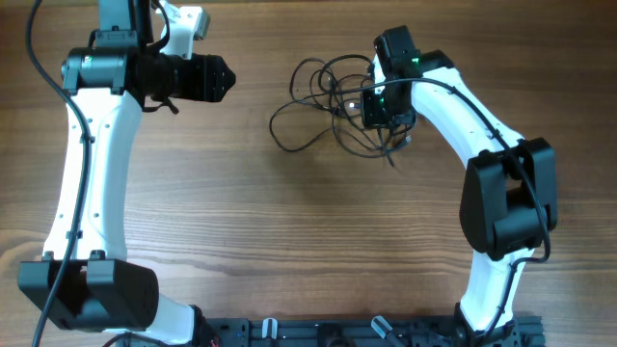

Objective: Untangle cables
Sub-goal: 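Lower the right gripper into the pile centre and grasp a loop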

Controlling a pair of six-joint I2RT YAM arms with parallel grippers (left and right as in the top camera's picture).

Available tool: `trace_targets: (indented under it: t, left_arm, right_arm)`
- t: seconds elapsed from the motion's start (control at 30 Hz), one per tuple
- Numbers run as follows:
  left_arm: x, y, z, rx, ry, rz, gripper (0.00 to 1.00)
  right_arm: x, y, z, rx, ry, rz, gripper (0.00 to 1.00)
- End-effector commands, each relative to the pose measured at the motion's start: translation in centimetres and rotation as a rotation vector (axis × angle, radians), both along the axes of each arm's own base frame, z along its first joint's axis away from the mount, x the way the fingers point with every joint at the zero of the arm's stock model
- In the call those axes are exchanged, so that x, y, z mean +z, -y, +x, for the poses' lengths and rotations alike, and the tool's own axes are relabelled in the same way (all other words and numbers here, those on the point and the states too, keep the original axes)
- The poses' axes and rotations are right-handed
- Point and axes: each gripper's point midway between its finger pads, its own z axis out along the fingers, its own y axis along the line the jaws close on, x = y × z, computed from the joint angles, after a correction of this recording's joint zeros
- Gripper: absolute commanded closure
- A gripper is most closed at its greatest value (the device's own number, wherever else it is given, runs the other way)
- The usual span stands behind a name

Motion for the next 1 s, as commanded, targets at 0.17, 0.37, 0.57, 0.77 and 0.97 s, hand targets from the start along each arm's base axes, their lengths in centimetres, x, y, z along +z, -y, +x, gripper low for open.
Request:
trace_targets:
  t: [0.17, 0.37, 0.57, 0.77, 0.97]
  left_arm:
    - [0.0, 0.2, 0.2, -0.024, 0.008, -0.001, 0.34]
    - [0.0, 0.2, 0.2, -0.026, 0.008, -0.004, 0.34]
    - [0.2, 0.7, 0.0, -0.041, 0.005, -0.029, 0.34]
    - [0.2, 0.7, 0.0, -0.041, 0.006, -0.029, 0.34]
    - [0.2, 0.7, 0.0, -0.059, 0.015, -0.018, 0.34]
  right_arm:
    - [-1.5, 1.5, 0.7, -0.04, 0.016, -0.096, 0.81]
    - [-1.3, 1.3, 1.5, -0.046, 0.051, -0.09, 0.78]
    - [-1.2, 1.8, 1.8, -0.056, 0.067, -0.114, 0.73]
    - [-1.6, 1.7, 2.0, -0.061, 0.066, -0.113, 0.73]
    - [-4.1, 1.6, 2.2, -0.058, 0.039, -0.122, 0.73]
